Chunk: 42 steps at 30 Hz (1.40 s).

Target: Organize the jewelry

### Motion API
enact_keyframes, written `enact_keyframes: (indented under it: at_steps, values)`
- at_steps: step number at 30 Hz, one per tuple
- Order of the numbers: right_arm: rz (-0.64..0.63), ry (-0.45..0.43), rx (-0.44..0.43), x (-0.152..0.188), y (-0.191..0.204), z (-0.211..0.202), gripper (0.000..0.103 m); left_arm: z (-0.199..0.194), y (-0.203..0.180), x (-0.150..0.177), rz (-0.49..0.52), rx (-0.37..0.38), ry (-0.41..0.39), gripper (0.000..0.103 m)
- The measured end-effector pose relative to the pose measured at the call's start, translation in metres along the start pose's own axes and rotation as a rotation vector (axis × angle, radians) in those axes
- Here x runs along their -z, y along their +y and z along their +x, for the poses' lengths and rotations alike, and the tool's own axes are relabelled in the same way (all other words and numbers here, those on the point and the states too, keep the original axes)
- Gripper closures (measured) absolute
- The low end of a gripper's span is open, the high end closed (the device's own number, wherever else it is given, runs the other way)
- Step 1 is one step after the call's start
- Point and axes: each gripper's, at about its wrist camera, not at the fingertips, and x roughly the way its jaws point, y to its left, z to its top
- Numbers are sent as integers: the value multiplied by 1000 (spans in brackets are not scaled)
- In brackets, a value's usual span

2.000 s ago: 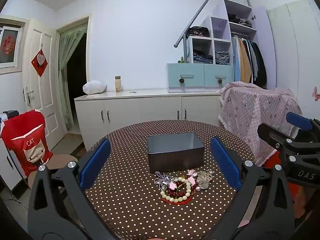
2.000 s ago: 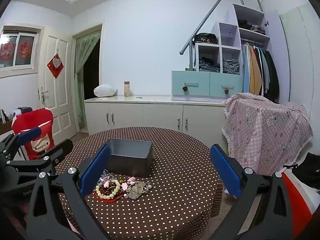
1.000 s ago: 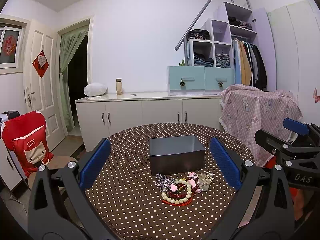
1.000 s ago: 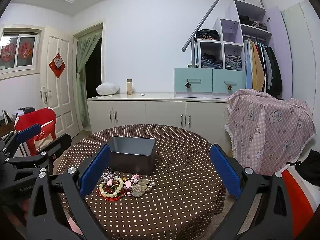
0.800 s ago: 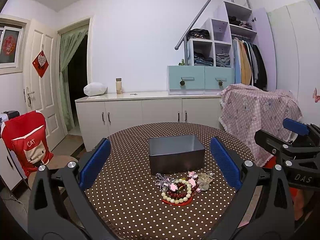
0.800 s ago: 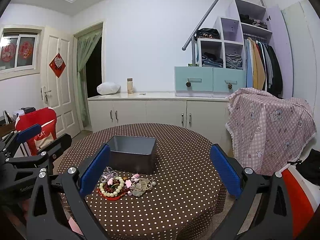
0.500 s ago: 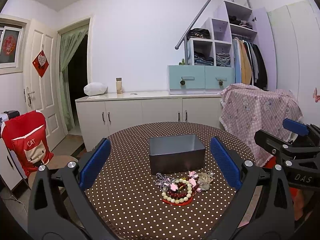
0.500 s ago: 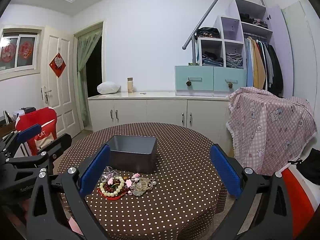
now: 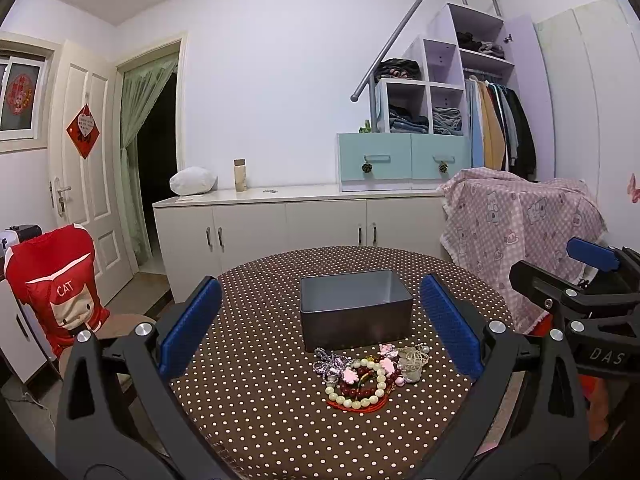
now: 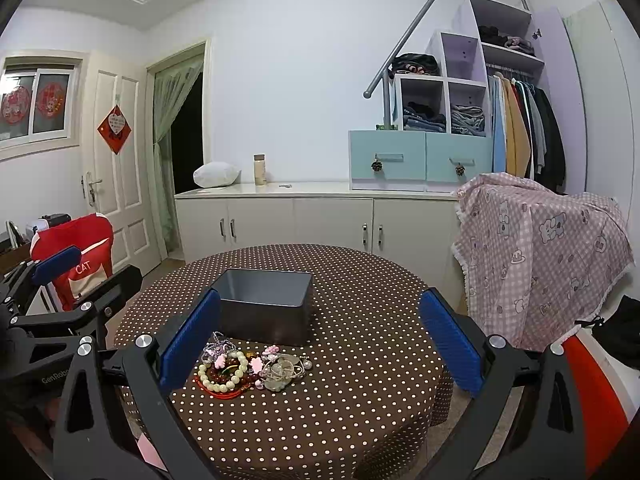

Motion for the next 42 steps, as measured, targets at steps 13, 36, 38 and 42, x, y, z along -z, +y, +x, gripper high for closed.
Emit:
enact_keyframes:
  at_steps: [13, 36, 38, 42]
  values:
    - [5, 7, -1, 2, -2, -1, 7, -2, 0, 1, 3, -2, -4, 6]
    - [14, 28, -5, 3, -4, 6, 7, 2, 4, 4, -6, -7, 14, 6]
    - [17, 38, -9, 3, -3, 9, 7, 5, 4, 4, -9, -5, 23, 6]
    - [1, 74, -10, 3, 2, 21, 7, 15, 10, 3, -19, -1, 51, 6]
